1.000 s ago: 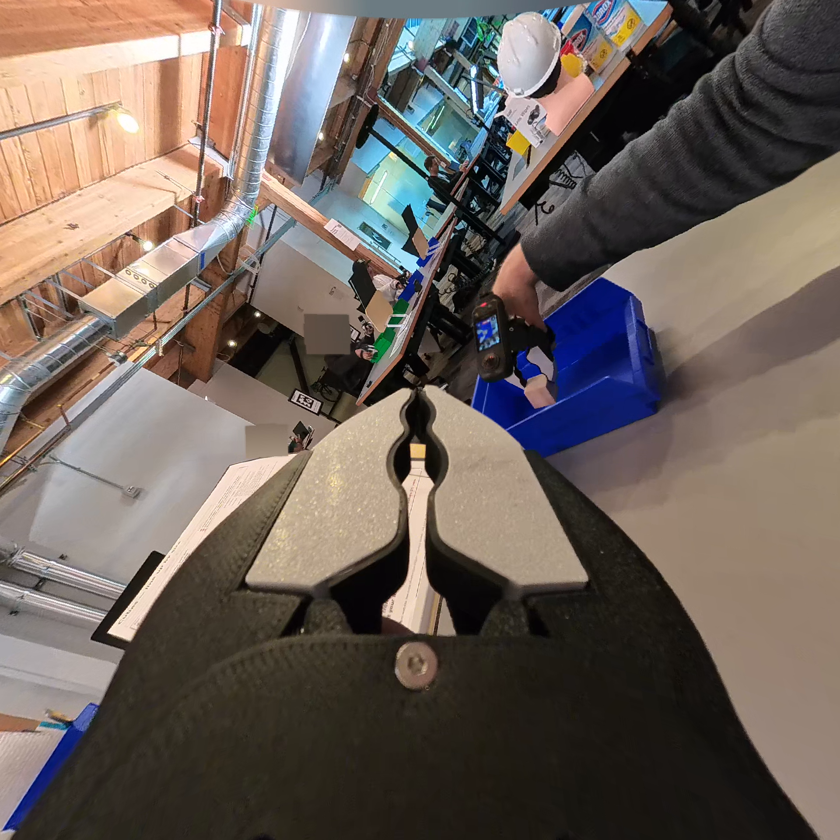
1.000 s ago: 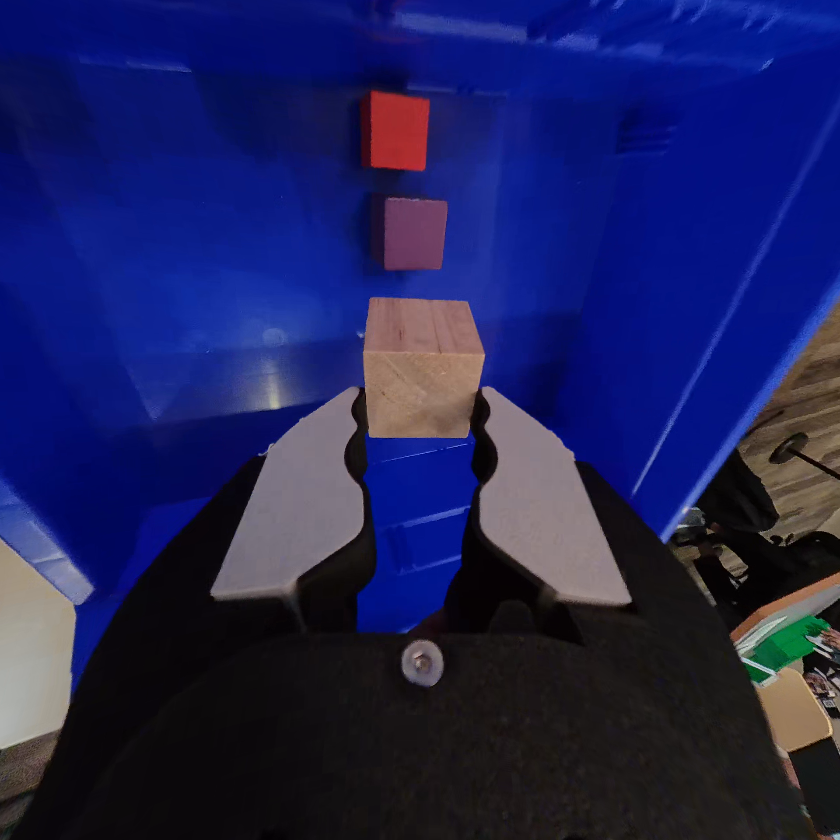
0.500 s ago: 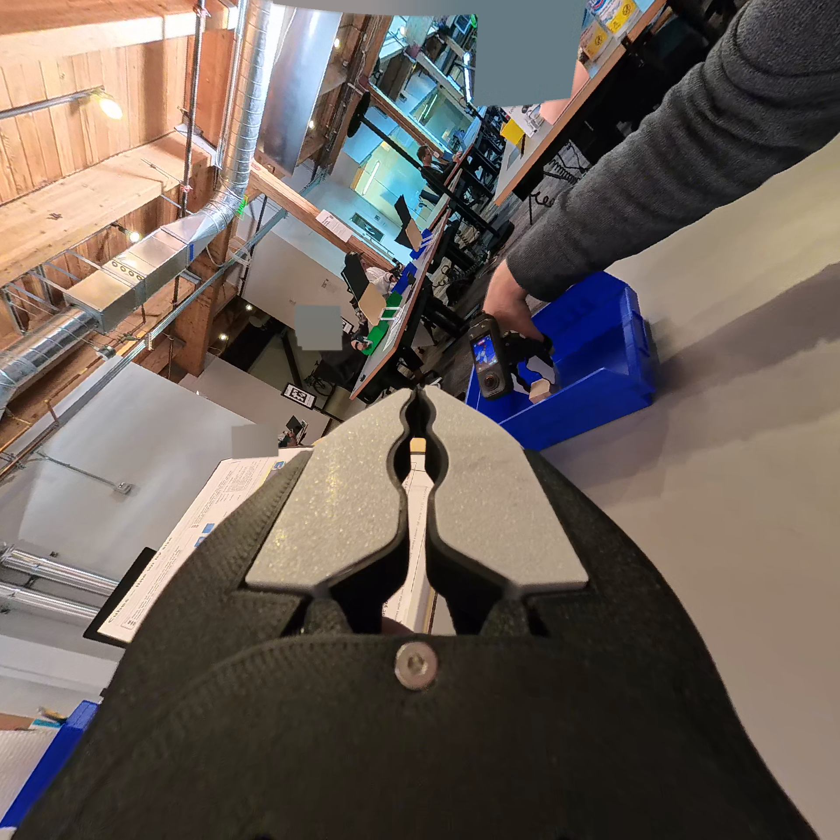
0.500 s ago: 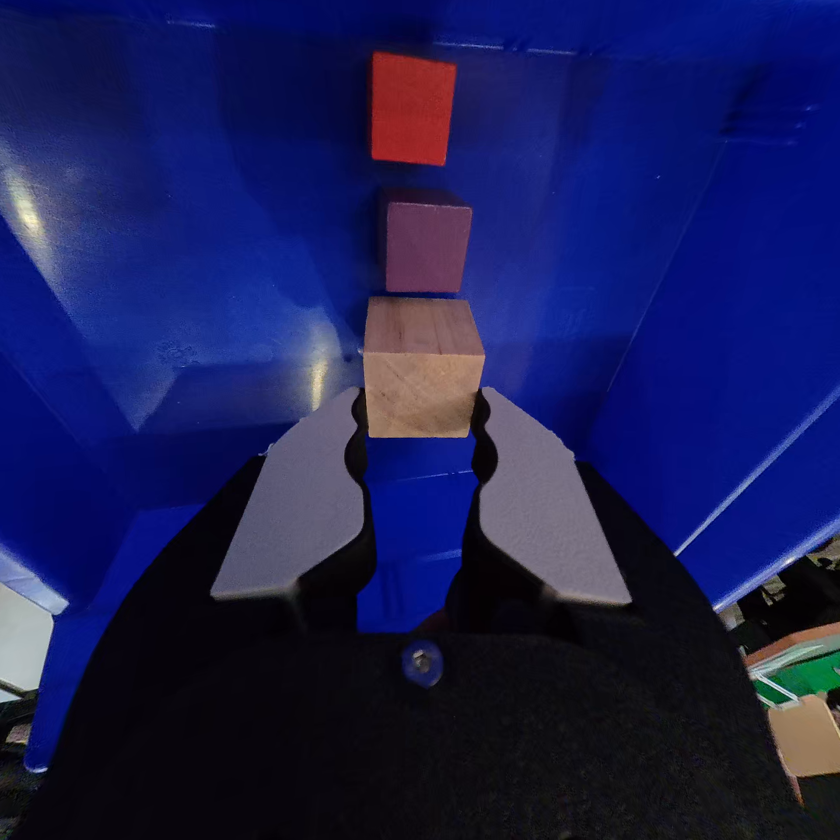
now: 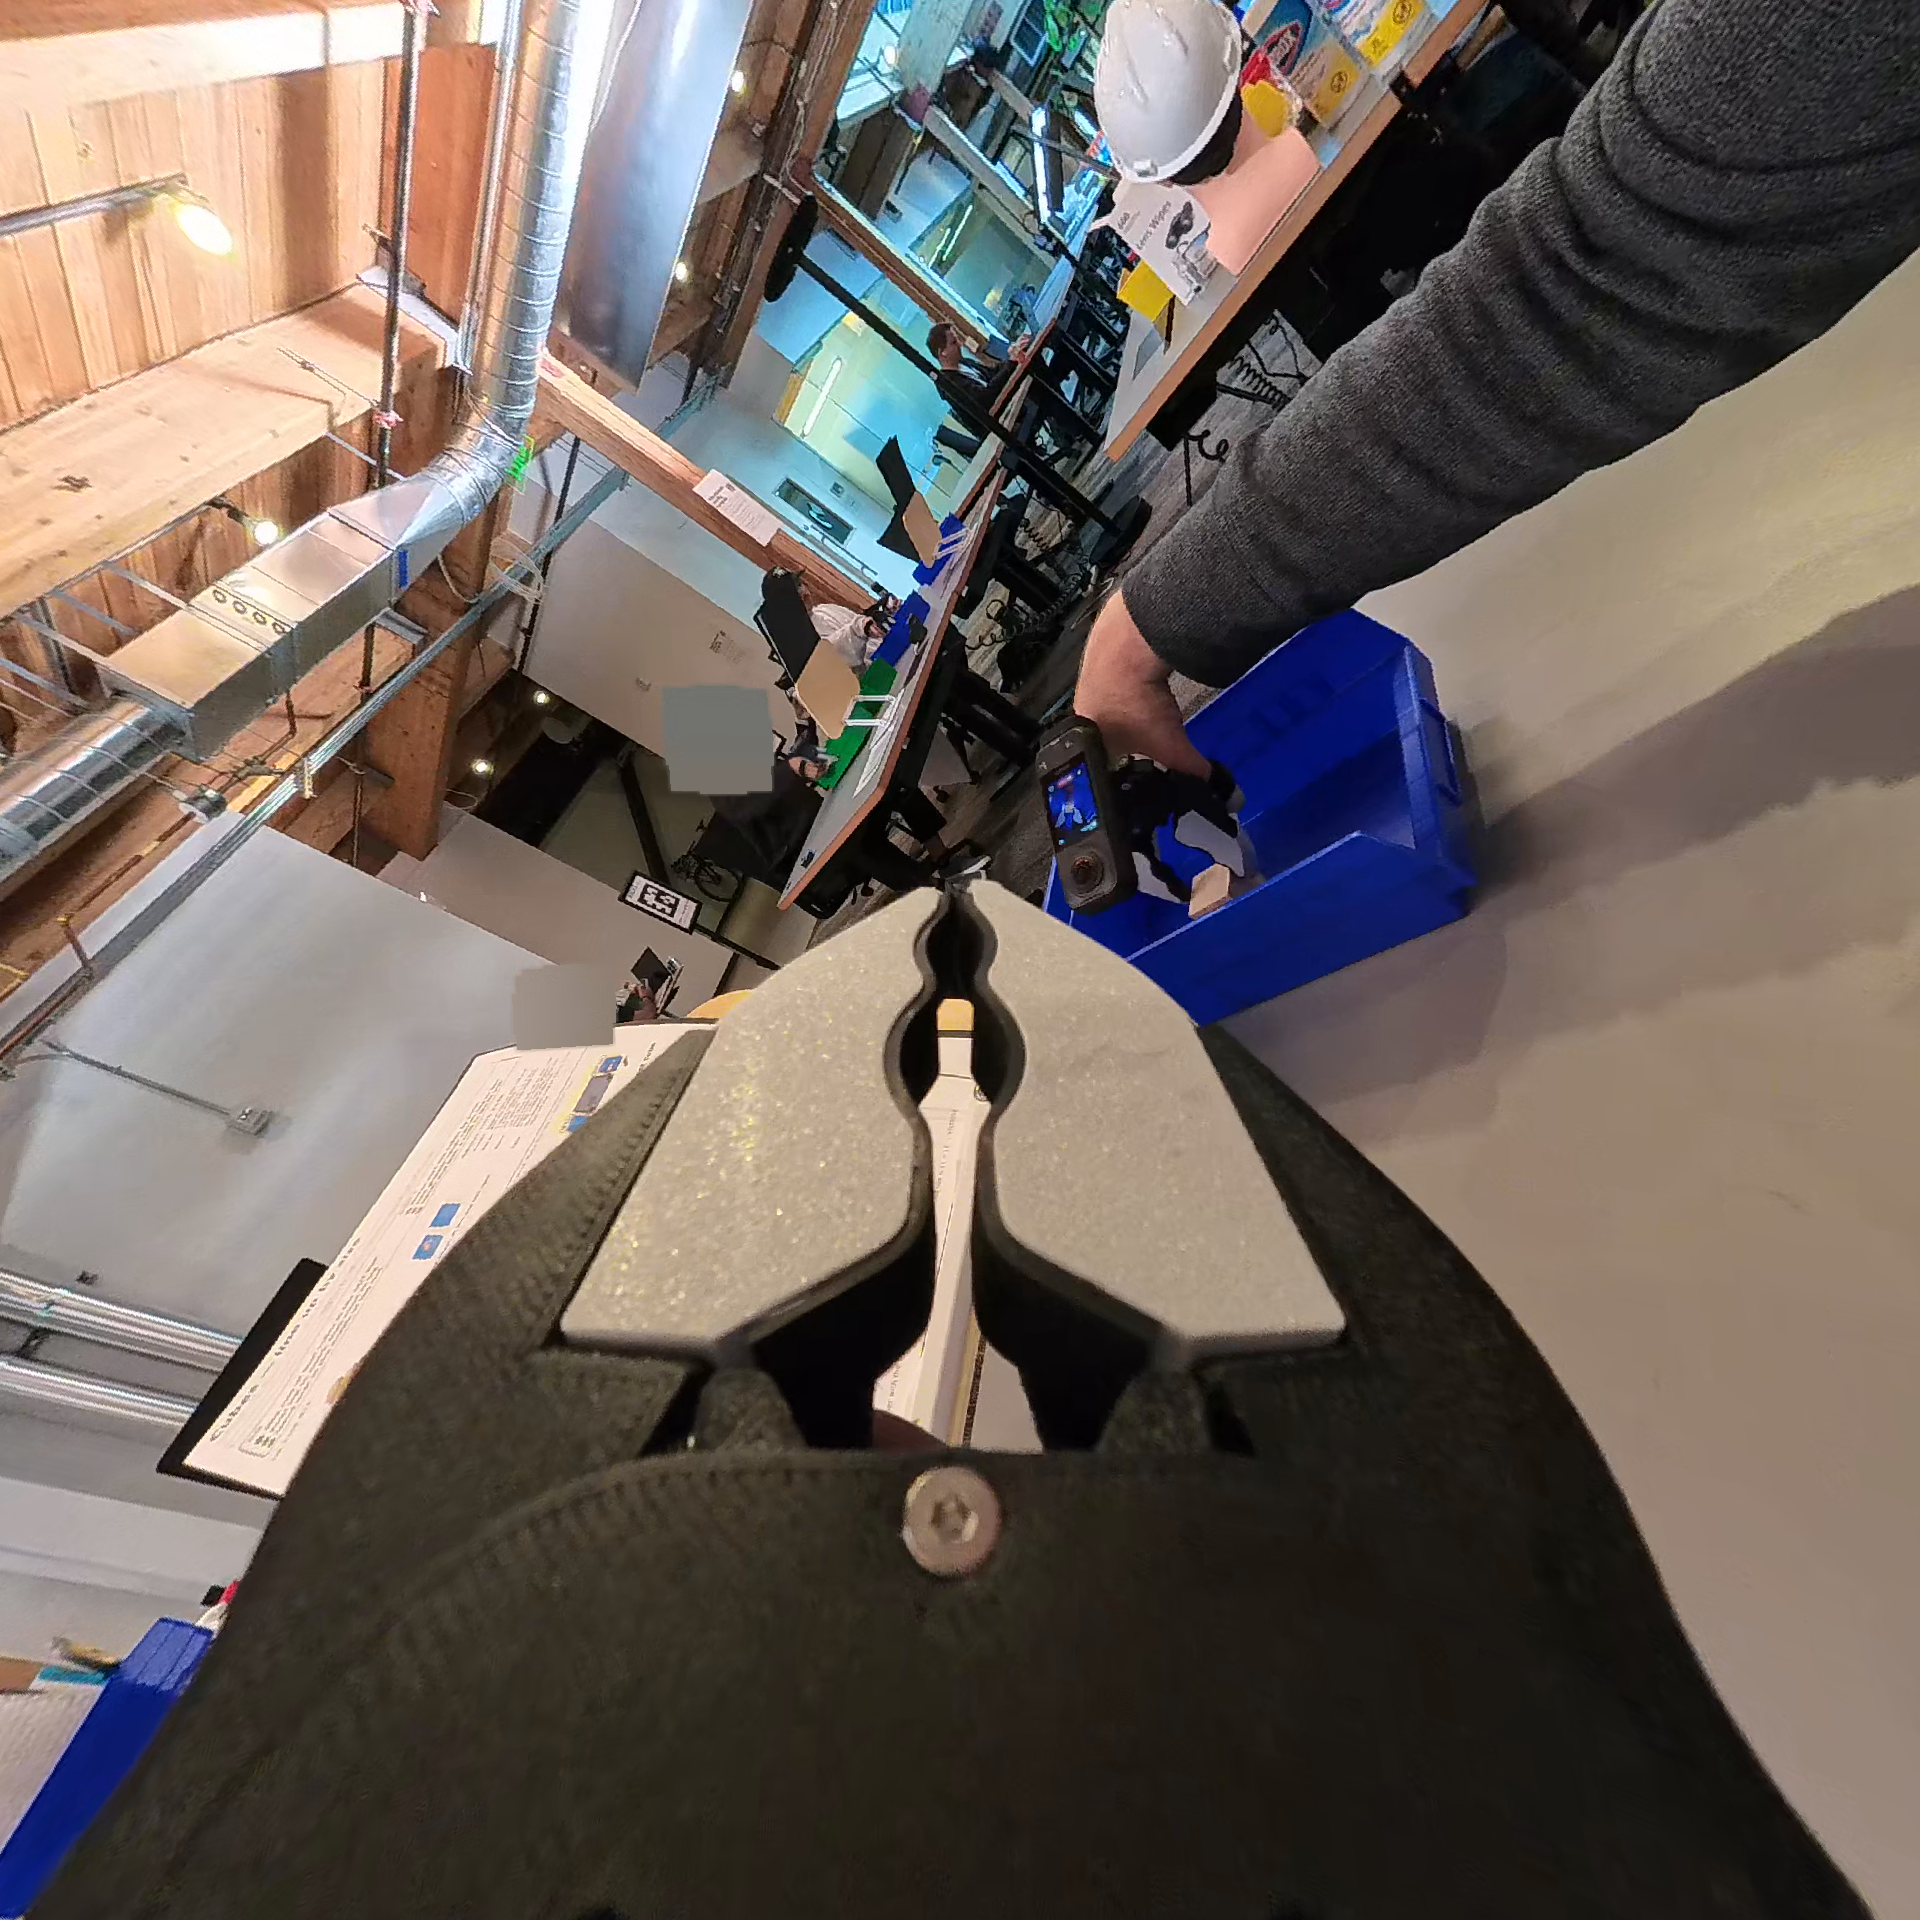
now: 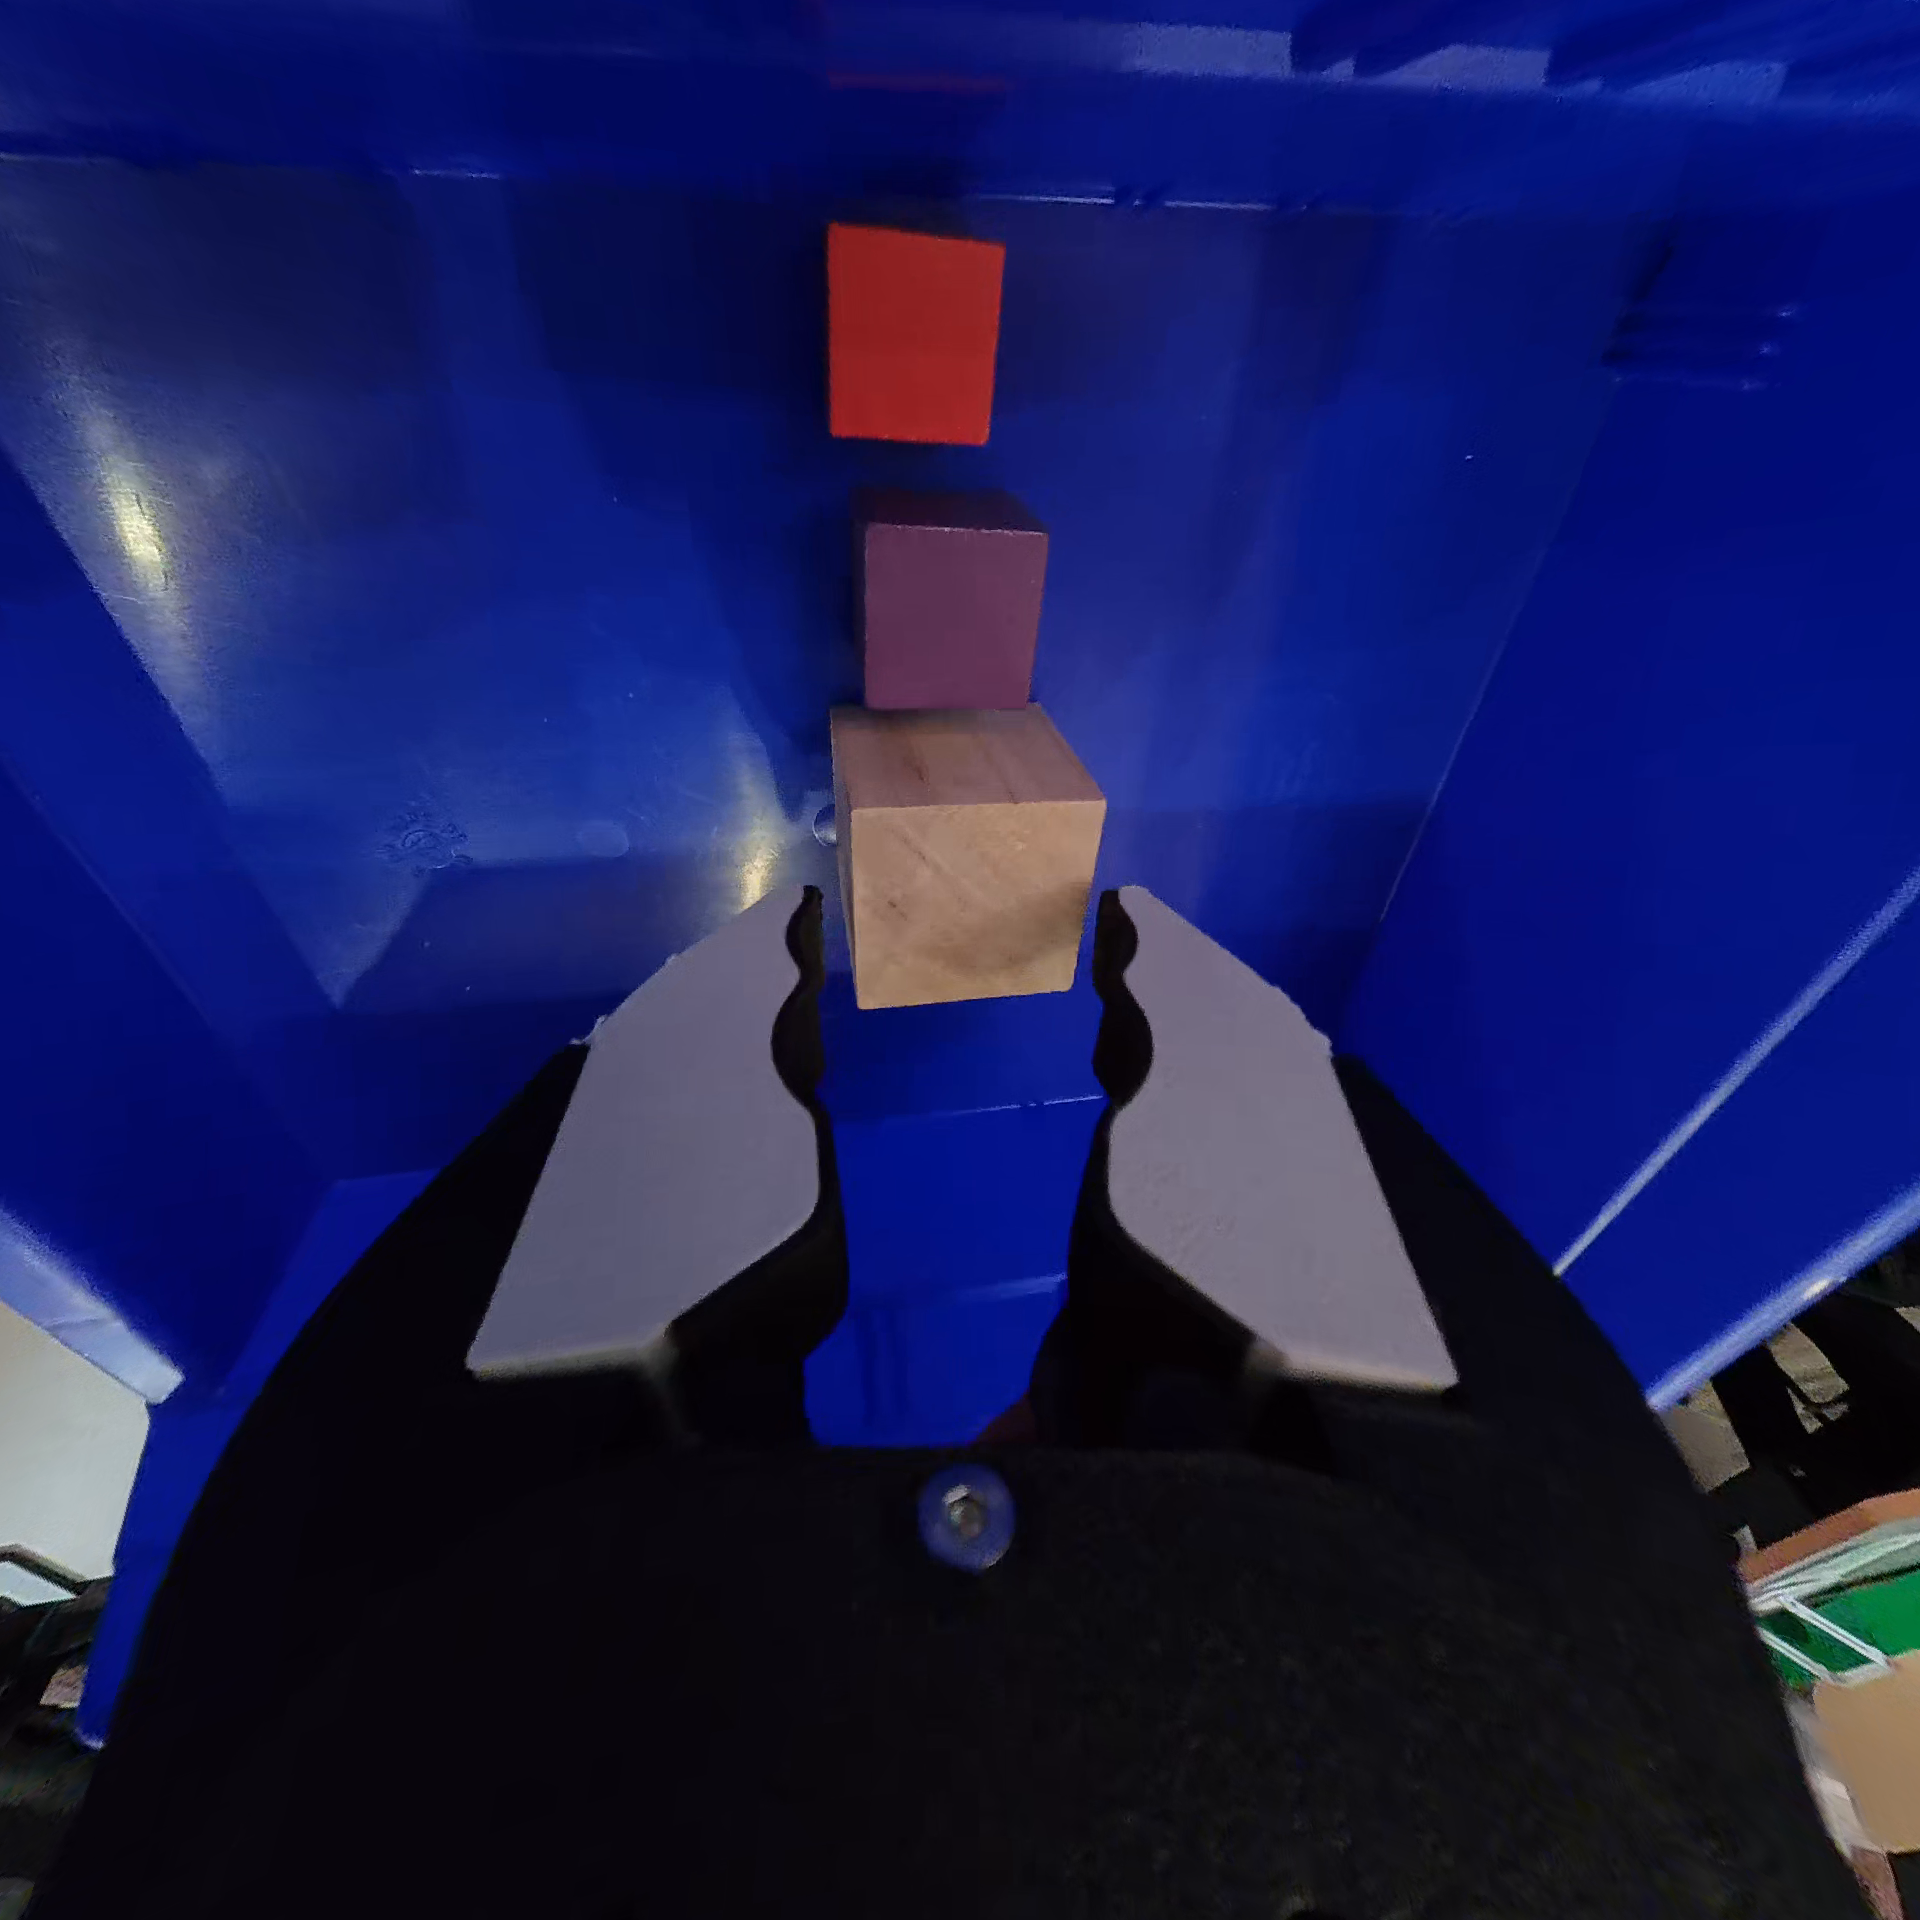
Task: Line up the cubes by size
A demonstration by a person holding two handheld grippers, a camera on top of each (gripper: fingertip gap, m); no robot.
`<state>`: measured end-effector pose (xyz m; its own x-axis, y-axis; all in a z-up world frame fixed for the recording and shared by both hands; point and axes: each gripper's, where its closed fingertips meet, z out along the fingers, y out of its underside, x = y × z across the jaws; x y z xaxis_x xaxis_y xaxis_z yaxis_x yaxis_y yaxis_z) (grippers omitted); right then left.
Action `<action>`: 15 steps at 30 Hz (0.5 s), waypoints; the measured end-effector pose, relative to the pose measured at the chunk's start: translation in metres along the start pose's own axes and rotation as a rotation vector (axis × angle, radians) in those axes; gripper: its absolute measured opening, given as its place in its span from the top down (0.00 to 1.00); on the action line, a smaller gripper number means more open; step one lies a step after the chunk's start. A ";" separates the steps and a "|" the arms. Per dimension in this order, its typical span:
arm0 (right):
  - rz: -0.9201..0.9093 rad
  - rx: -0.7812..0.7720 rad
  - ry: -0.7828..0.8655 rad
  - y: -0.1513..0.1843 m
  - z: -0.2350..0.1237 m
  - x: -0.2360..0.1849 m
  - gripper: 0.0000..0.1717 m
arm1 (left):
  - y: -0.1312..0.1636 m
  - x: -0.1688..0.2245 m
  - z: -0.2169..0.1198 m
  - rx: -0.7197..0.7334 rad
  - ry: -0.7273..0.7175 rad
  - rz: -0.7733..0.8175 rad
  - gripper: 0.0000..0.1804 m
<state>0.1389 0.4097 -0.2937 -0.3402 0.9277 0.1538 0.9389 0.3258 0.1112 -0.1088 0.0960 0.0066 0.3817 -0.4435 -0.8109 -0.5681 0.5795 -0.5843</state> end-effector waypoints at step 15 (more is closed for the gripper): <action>0.009 0.344 0.599 -0.090 -0.176 -0.031 0.75 | 0.016 -0.020 -0.022 -0.123 -0.084 0.024 0.97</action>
<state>0.0561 0.3197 -0.1358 -0.2097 0.7028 0.6798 0.8715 0.4495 -0.1959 -0.1421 0.0993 0.0142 0.4237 -0.3686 -0.8274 -0.6606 0.4992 -0.5607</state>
